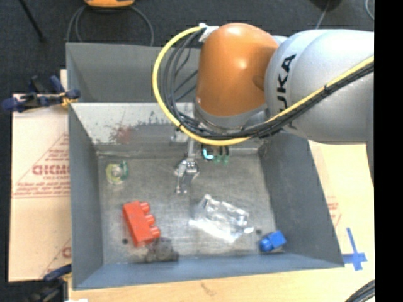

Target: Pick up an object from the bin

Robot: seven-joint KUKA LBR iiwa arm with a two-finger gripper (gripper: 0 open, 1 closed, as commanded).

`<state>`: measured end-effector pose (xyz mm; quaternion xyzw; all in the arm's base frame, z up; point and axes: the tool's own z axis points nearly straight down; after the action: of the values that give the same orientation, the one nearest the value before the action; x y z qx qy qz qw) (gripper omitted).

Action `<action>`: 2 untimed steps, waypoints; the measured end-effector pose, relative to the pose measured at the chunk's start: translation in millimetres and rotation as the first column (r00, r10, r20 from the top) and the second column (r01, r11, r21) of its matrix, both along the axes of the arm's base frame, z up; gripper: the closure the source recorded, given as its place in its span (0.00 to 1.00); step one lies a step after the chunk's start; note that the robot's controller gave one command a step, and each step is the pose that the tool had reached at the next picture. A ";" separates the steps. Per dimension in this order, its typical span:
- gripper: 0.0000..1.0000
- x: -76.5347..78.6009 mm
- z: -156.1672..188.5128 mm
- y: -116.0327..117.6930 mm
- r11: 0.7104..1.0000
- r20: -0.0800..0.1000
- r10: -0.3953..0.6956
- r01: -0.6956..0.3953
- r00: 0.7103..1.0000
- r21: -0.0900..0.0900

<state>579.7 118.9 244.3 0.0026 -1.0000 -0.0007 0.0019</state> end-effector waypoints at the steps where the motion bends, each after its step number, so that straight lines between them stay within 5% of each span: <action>1: 0.00 7.7 -124.7 -84.8 1.000 0.005 -0.015 0.015 1.000 0.001; 2: 0.00 38.9 -150.7 -104.9 0.979 0.009 -0.205 0.205 0.979 0.001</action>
Offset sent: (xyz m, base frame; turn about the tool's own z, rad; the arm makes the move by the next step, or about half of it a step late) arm 0.0068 -0.0822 -0.1226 0.0087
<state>618.5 13.9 93.5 -0.1003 -0.9950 -0.0007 -0.0026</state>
